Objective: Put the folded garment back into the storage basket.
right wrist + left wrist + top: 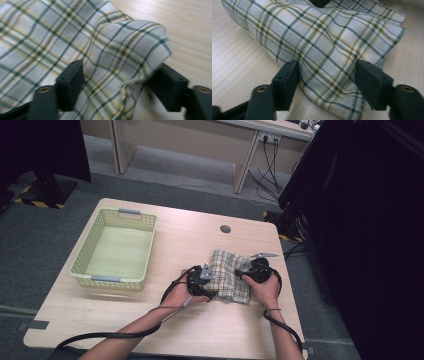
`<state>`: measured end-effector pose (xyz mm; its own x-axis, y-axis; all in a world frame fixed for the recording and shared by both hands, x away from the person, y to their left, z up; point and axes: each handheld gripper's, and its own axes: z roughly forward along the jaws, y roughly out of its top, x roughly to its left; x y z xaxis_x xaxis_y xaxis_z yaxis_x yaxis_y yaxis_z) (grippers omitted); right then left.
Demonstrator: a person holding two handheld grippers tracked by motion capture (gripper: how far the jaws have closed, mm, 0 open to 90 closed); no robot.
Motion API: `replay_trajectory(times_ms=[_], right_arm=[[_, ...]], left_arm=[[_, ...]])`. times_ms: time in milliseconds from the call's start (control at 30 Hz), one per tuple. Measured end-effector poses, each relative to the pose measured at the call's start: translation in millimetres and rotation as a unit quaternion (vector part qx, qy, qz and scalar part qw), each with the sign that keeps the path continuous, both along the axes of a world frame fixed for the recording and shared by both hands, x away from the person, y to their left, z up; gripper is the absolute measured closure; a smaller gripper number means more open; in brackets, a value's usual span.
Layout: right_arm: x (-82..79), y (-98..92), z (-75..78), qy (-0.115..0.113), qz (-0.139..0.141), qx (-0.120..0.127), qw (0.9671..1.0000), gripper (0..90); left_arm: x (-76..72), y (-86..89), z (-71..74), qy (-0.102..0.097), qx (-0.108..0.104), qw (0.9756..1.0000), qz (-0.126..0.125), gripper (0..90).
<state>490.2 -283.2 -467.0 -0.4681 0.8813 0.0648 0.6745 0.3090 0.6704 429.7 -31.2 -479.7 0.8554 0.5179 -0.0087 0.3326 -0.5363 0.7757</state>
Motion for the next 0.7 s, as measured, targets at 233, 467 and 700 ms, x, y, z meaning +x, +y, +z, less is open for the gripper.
replay_trajectory(times_ms=[233,467,700], right_arm=[[-5.8,-0.2,-0.2,0.005,0.003,0.045,0.999,65.5],[-6.6,1.0,1.6,0.038,-0.01,0.075,0.9964,76.5],[-13.6,7.2,15.0,0.022,-0.015,0.058,0.998,78.7]], left_arm=[[0.1,-2.4,3.6,0.014,0.005,0.9999,-0.002,56.7],[-0.7,-3.9,7.0,0.017,0.017,0.9997,-0.004,72.5],[-6.0,-2.3,9.3,-0.004,0.022,0.9998,-0.003,76.6]])
